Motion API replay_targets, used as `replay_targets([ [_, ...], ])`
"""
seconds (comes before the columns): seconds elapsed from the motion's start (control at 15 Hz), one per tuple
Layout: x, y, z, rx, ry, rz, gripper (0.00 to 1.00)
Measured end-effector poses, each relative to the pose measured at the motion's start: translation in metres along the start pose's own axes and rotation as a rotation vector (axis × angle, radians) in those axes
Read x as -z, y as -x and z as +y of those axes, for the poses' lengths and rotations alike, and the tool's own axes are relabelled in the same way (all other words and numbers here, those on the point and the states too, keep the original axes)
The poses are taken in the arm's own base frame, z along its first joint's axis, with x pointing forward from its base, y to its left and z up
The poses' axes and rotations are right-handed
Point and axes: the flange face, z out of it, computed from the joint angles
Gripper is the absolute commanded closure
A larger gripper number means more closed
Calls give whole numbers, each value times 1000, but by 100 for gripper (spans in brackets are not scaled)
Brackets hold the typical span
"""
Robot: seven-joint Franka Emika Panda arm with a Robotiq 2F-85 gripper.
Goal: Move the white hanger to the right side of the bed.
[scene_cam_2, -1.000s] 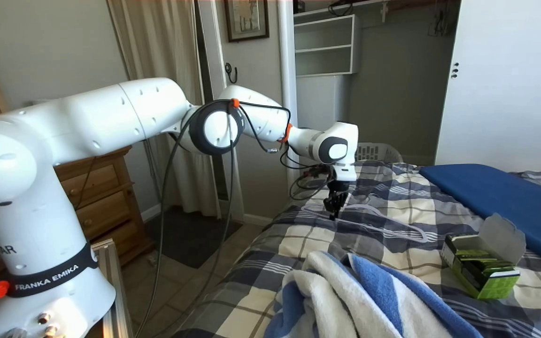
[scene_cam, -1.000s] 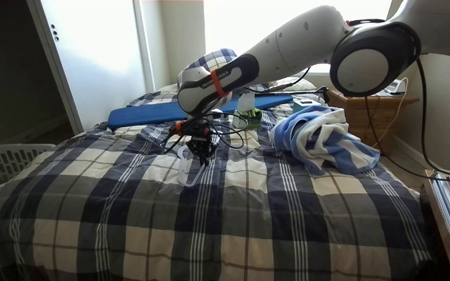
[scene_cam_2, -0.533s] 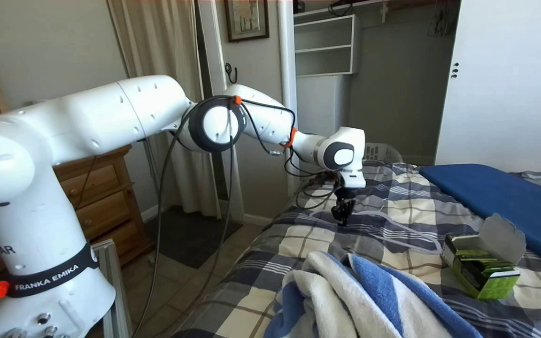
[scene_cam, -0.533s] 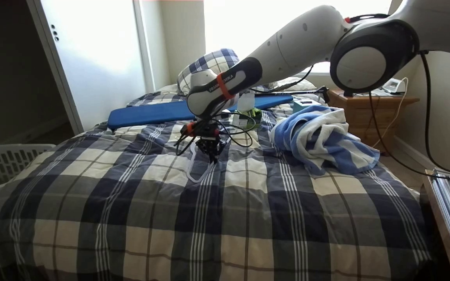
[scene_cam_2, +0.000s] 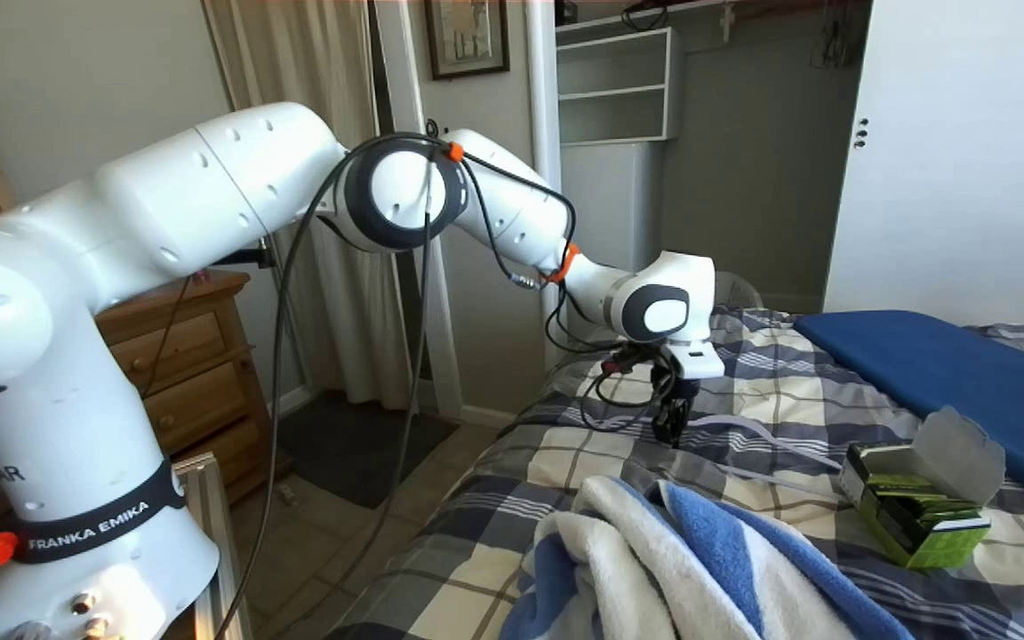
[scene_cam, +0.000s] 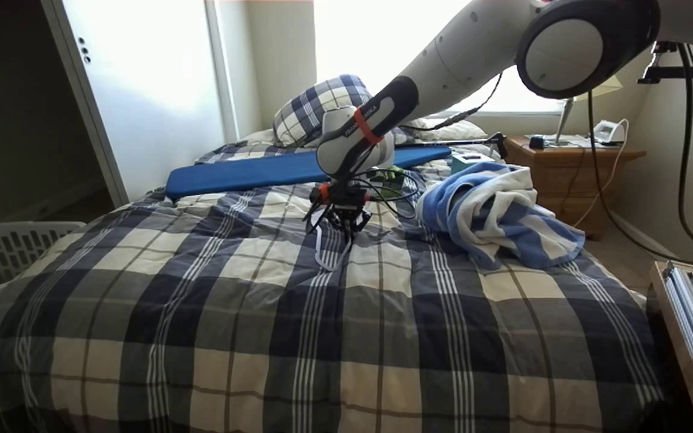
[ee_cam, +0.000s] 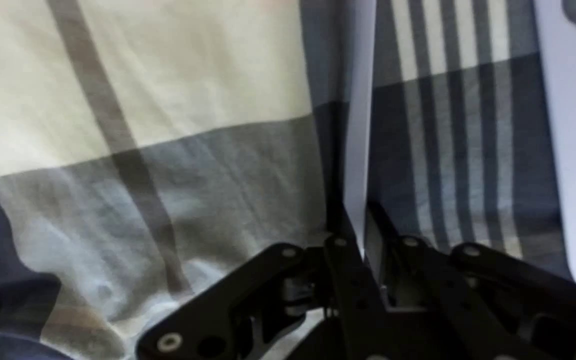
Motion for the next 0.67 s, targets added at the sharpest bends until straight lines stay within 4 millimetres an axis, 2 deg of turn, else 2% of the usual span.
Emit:
replay_targets([
  [0.33, -1, -31, 52, 153, 65, -40, 97],
  [0.4, -1, -37, 64, 186, 82, -48, 71],
  [0.47, -1, -41, 76, 219, 97, -57, 61],
  [0.67, 3, -50, 103, 300, 111, -74, 42],
])
